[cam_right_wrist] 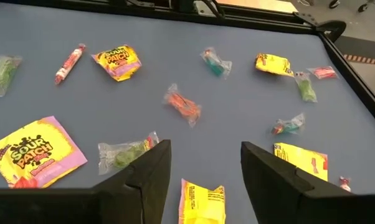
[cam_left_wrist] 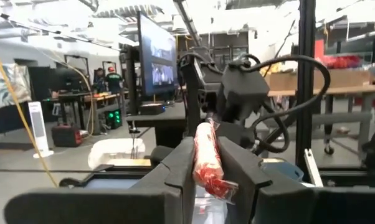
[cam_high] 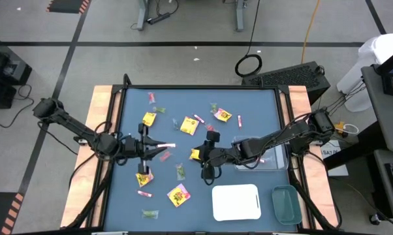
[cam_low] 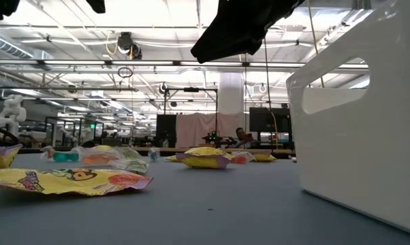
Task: Sort candy
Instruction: Put the transparent candy roll into the transparent bin
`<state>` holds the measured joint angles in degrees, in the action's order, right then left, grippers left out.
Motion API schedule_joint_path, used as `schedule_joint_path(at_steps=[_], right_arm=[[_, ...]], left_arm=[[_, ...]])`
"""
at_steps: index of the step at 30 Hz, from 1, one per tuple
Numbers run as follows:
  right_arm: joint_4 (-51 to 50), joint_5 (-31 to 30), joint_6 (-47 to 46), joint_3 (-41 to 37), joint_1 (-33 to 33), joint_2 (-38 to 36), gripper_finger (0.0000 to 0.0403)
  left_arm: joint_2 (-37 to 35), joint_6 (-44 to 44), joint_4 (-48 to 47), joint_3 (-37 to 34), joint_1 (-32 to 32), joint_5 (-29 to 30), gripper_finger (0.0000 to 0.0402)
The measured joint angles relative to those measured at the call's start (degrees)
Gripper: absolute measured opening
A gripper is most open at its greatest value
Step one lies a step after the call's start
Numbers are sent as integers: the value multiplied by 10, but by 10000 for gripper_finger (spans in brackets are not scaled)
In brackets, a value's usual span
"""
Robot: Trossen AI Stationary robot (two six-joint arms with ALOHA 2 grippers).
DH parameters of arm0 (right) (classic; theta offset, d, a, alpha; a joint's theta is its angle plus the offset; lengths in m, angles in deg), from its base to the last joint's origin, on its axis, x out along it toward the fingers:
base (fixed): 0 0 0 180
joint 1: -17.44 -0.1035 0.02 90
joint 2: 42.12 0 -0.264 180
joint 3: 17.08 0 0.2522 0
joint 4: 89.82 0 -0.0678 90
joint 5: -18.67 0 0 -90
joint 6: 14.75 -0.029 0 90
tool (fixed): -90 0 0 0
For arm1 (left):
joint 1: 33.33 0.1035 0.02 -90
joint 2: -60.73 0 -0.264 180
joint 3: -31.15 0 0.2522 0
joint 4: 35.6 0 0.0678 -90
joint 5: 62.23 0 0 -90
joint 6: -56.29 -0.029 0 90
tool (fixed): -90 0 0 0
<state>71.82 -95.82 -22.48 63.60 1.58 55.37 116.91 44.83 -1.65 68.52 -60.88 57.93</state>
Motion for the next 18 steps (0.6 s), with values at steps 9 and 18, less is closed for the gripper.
schedule_joint_path(at_steps=[9, 18], right_arm=[[-4, 2, 0, 0, 0, 0, 183], [-4, 3, 5, 0, 0, 0, 183]], left_arm=[[0, -202, -63, 0, -4, -71, 70], [0, -280, -82, 0, -11, -74, 70]])
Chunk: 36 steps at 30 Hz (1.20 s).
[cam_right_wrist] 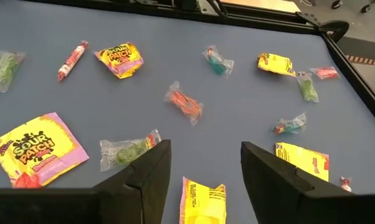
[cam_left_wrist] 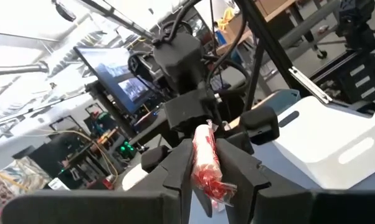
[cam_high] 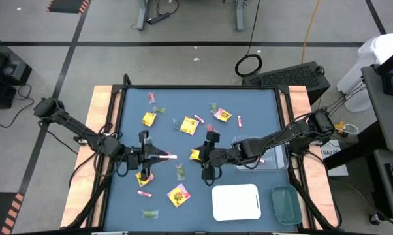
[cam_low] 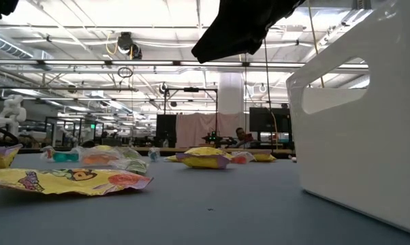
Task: Sort candy
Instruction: Put the transparent candy roll into the transparent bin
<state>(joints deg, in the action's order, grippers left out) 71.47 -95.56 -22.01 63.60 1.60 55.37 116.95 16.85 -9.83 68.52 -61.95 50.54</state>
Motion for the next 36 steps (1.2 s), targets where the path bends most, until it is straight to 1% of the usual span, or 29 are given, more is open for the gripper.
schedule_joint_path(at_steps=[4, 7, 9, 14, 16, 19, 23, 26, 29, 31, 36], right_arm=[[0, -5, 0, 0, 0, 0, 183], [0, -29, 0, 0, -1, 0, 183], [1, -42, 0, 0, -1, 0, 183], [7, -72, 0, 0, -1, 0, 183], [14, -77, 0, 0, -1, 0, 183], [52, -75, 4, 0, -1, 0, 183], [117, -69, 18, 0, -1, 0, 183], [153, -28, 30, 0, 0, 0, 183], [164, 4, 35, 0, 0, 0, 183], [163, 5, 36, 0, 0, 0, 183], [166, 4, 37, 0, 1, 0, 183]], left_arm=[[0, 2, 1, 0, 0, 0, 70], [0, 68, 12, 0, 0, 24, 70], [0, 127, 27, 0, 1, 63, 70], [0, 252, 34, 0, 2, 195, 70], [0, 281, 32, 0, 2, 215, 70], [0, 301, 29, 0, 3, 209, 70], [0, 309, 14, 0, 3, 160, 70], [0, 338, -6, 0, 4, 124, 70], [0, 347, -20, 0, 5, 99, 70], [0, 347, -27, 0, 5, 88, 70], [21, 346, -26, 0, 15, 88, 70]])
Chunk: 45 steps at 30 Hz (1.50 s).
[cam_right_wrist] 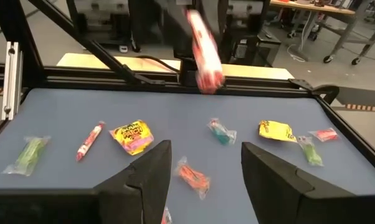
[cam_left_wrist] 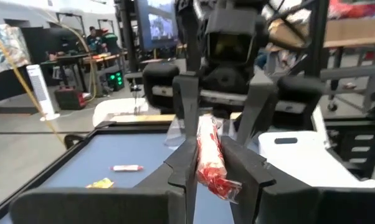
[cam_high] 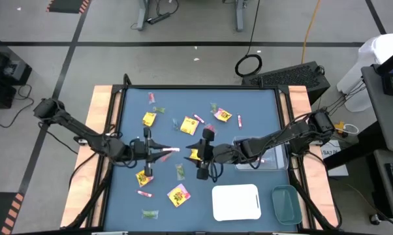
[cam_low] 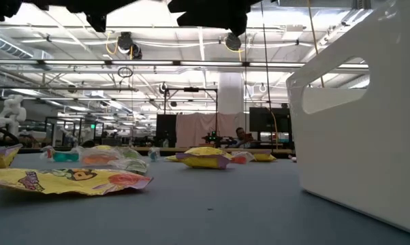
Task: Sort candy
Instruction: Put the transparent candy roll into the transparent bin
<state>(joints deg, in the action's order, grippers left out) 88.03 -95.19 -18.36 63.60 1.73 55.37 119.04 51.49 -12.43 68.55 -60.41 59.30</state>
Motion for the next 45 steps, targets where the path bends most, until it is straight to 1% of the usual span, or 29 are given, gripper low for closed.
schedule_joint_path(at_steps=[3, 6, 11, 14, 17, 22, 26, 34, 37, 40, 45], right_arm=[[2, 0, -1, 0, 3, 0, 183], [-4, 0, -2, 0, 5, 2, 183], [-8, 0, 0, 0, 14, 16, 183], [-8, 0, -2, 0, 22, 19, 183], [-7, -2, -7, 0, 25, 19, 183], [-7, 0, -4, 0, 26, 19, 178], [-9, 1, -3, 0, 25, 19, 152], [-12, 5, 0, 0, 24, 19, 70], [-16, 18, 3, 0, 24, 19, 46], [-17, 28, 2, 0, 25, 19, 33], [-20, 28, 2, 0, 25, 19, 34]], left_arm=[[17, 0, 1, 0, 13, -1, 70], [33, 0, 12, 0, 26, -17, 70], [72, 0, 68, 0, 45, -56, 70], [103, 0, 93, 0, 58, -59, 70], [124, 0, 90, 5, 67, -62, 70], [146, 0, 90, 18, 76, -101, 70], [151, 0, 90, 20, 76, -105, 70], [151, 0, 87, 20, 76, -102, 70], [151, -1, 86, 20, 77, -100, 70], [151, -1, 85, 20, 76, -97, 70], [151, -1, 85, 20, 76, -92, 70]])
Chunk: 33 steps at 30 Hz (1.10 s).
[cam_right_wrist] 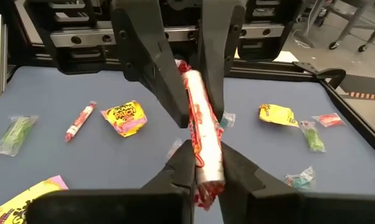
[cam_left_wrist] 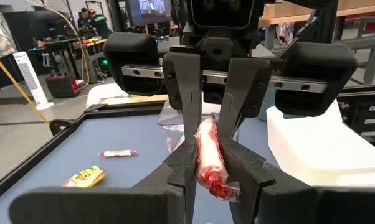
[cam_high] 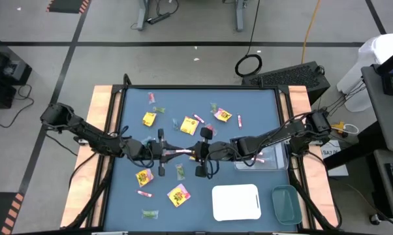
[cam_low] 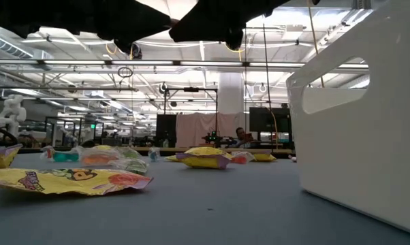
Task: Sort candy
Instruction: Put the transparent candy roll into the transparent bin
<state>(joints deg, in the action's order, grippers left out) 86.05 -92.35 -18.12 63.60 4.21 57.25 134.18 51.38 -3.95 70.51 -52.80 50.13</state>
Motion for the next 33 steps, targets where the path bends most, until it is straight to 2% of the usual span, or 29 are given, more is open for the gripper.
schedule_joint_path(at_steps=[4, 6, 8, 15, 19, 25, 28, 33], right_arm=[[-5, 1, -3, 0, 0, 0, 37], [-9, 3, -3, 0, 0, 0, 36], [-12, 4, -4, 0, -1, 0, 35], [-19, 1, -4, 0, -4, 0, 36], [-38, 1, -5, 0, -11, -7, 36], [-102, -1, 0, 0, -24, -48, 36], [-173, -1, -15, 0, -34, -83, 36], [-319, -2, -96, 0, -60, -151, 36]], left_arm=[[0, -7, -1, 0, 0, -2, 74], [0, -16, -1, 0, 0, -18, 89], [0, -14, 1, 0, 0, -25, 117], [-3, -17, 6, 0, -2, 4, 256], [-24, -19, 7, 0, -9, 4, 310], [-71, -14, -19, 0, -31, 7, 328], [-85, -14, -47, 0, -41, 15, 328], [-89, -15, -74, 0, -47, 33, 329]])
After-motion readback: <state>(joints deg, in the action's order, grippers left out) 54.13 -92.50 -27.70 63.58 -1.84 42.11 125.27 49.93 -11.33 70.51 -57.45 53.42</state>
